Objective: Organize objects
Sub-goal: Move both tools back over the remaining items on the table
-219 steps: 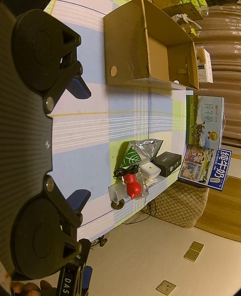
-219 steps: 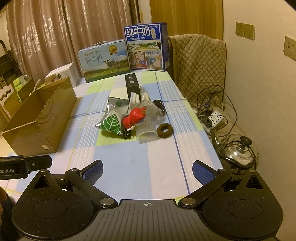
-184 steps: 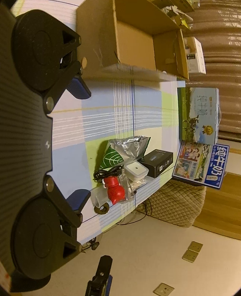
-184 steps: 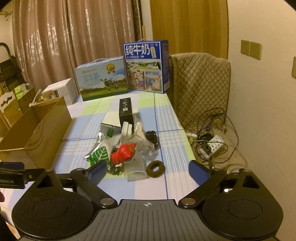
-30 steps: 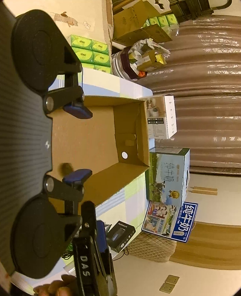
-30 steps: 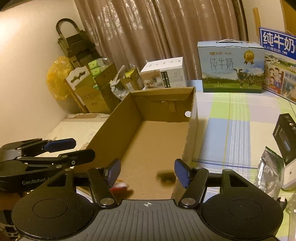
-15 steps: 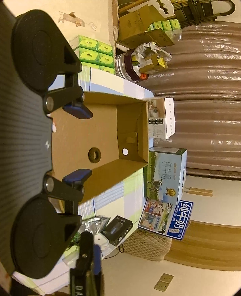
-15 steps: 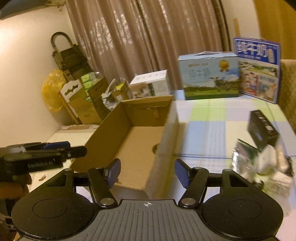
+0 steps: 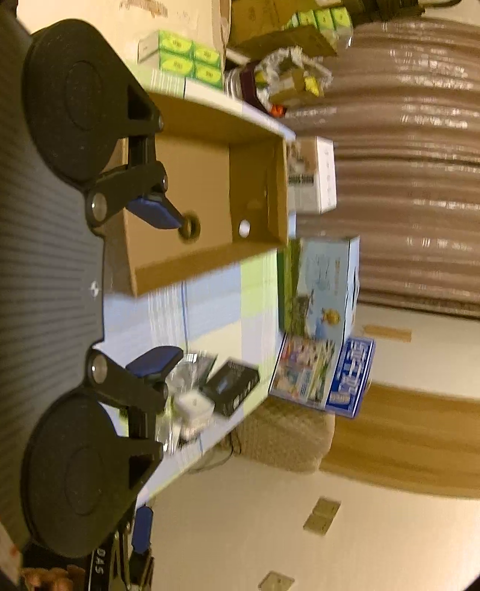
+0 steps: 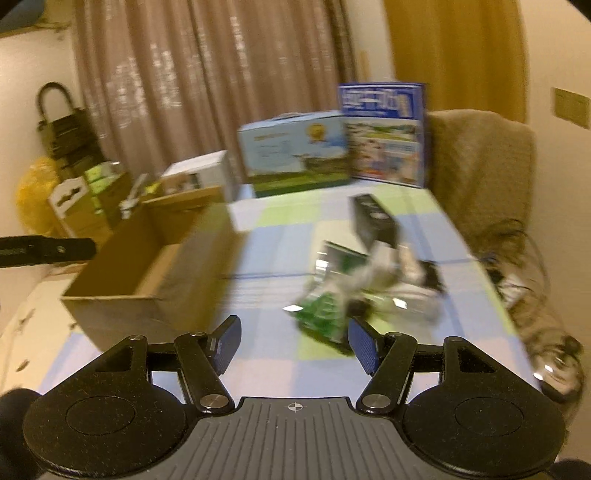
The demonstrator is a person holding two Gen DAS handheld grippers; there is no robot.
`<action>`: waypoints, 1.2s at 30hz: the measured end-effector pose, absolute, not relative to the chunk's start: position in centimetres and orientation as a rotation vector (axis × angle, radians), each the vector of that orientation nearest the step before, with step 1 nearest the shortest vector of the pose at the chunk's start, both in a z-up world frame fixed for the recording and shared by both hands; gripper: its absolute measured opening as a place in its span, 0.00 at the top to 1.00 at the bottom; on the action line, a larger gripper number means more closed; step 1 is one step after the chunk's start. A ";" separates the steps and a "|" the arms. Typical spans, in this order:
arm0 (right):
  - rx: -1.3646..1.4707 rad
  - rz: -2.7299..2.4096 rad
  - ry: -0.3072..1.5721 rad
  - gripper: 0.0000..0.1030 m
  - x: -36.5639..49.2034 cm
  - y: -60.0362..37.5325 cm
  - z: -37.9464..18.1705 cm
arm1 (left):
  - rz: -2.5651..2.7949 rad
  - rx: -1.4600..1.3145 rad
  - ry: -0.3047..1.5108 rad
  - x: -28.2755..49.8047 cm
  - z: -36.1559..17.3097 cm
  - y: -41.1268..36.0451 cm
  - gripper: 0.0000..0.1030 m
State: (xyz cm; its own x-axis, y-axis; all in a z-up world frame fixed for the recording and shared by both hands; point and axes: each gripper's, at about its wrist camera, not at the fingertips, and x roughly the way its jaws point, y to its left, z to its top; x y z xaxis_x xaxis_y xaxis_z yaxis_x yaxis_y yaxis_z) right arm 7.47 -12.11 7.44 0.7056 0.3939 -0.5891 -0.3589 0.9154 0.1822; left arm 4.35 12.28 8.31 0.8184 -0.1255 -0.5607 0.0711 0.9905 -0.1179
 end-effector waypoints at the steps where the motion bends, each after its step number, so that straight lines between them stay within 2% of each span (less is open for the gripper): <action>1: 0.058 0.395 0.669 0.40 7.2 -13.1 7.3 | -0.121 -0.092 0.603 4.3 8.3 11.5 0.33; 3: 0.063 0.356 0.669 0.40 6.8 -14.8 7.0 | -0.147 -0.085 0.605 4.2 8.2 9.7 0.27; 15: 0.117 0.243 0.687 0.40 5.3 -20.9 5.3 | -0.251 -0.024 0.648 4.9 5.0 1.8 0.10; 32: 0.111 0.220 0.721 0.40 8.1 -22.6 2.7 | -0.342 -0.023 0.740 8.5 0.6 -2.0 0.09; 36: 0.094 0.231 0.733 0.40 9.9 -22.5 1.6 | -0.344 -0.015 0.751 9.9 -0.8 -2.4 0.12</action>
State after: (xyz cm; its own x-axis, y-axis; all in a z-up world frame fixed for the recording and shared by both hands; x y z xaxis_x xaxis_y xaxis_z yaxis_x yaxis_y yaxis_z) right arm 9.89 -22.54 1.57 0.7193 0.2413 -0.6515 -0.1759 0.9704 0.1652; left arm 9.91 -2.36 -0.78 0.6781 -0.3114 -0.6657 0.3010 0.9440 -0.1350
